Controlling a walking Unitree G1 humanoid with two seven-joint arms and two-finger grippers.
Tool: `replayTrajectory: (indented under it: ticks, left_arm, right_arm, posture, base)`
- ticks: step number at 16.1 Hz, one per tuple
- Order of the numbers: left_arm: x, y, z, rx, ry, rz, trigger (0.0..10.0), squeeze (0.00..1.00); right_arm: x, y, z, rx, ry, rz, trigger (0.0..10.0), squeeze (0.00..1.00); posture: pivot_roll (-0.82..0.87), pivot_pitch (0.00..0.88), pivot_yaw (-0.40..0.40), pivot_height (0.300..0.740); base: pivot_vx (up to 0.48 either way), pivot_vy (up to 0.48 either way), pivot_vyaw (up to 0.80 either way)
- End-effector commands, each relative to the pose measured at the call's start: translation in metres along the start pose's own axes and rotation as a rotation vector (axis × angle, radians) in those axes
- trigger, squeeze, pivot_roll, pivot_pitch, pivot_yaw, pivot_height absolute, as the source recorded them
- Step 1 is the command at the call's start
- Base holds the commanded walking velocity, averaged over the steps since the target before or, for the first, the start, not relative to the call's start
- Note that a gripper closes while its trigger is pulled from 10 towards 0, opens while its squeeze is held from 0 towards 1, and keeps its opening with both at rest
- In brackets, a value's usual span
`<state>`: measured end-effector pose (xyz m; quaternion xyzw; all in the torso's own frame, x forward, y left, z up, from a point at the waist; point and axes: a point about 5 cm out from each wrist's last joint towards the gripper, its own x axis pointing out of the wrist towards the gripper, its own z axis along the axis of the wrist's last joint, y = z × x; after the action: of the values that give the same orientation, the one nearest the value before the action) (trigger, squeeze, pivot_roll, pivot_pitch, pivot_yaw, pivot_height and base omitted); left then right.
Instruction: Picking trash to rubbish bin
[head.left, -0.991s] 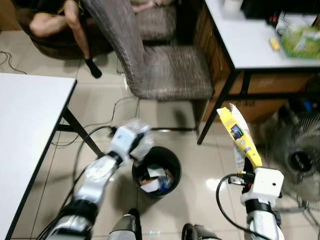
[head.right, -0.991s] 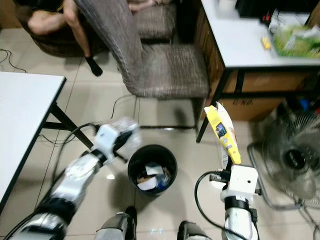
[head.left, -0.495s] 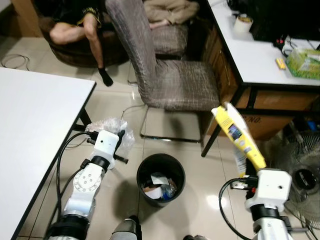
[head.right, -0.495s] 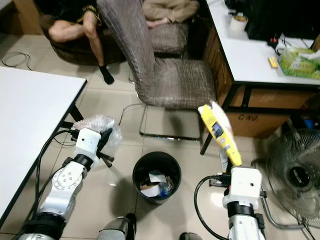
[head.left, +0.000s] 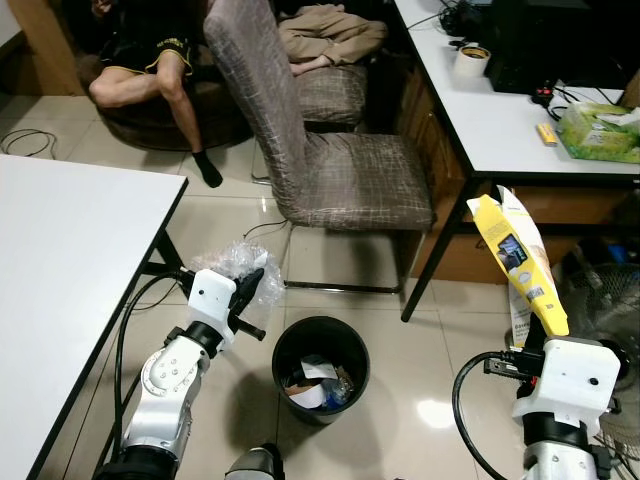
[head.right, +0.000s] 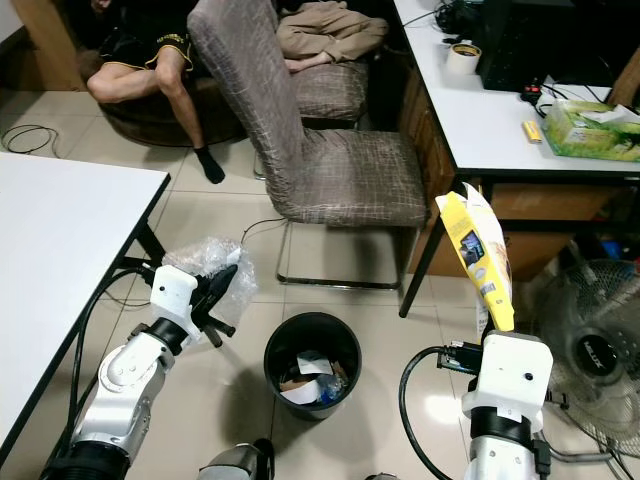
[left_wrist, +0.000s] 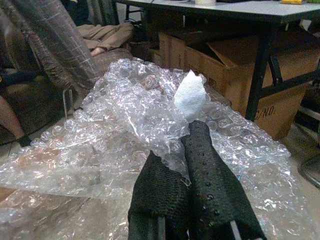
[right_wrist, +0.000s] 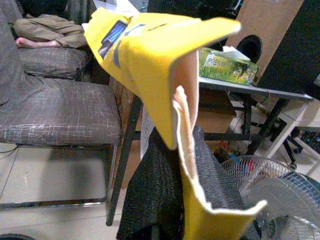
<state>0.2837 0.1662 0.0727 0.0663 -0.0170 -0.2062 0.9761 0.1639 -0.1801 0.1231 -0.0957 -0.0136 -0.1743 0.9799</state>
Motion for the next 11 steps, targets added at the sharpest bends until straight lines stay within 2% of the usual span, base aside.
replayTrajectory:
  ticks: [1,6,7,8,11]
  left_arm:
    - [0.003,-0.004,-0.001,-0.012,0.007,-0.013,10.0,0.0]
    - [0.013,-0.006,0.001,-0.048,0.004,0.01,10.0,0.0]
    - [0.015,-0.006,-0.001,-0.084,0.007,0.005,10.0,0.0]
    - [0.013,-0.008,-0.006,-0.144,0.027,-0.029,10.0,0.0]
    - [-0.01,0.002,-0.024,-0.134,0.113,-0.03,10.0,0.0]
  right_arm:
    - [-0.002,-0.004,0.004,0.001,-0.004,-0.04,10.0,0.0]
    - [-0.002,-0.003,0.005,-0.011,-0.017,-0.029,10.0,0.0]
    - [-0.001,-0.002,0.005,0.0,-0.017,-0.023,10.0,0.0]
    - [0.0,-0.002,0.004,0.014,-0.013,-0.017,10.0,0.0]
    - [-0.001,-0.004,0.003,0.022,-0.004,-0.01,10.0,0.0]
  posture:
    - [0.09,0.088,0.001,0.74]
    - [0.07,0.072,-0.004,0.74]
    - [0.07,0.068,-0.006,0.74]
    - [0.07,0.068,-0.006,0.74]
    - [0.07,0.07,-0.007,0.74]
  base:
    - [0.0,0.0,0.0]
    - [0.0,0.0,0.0]
    - [0.0,0.0,0.0]
    - [0.0,0.0,0.0]
    - [0.0,0.0,0.0]
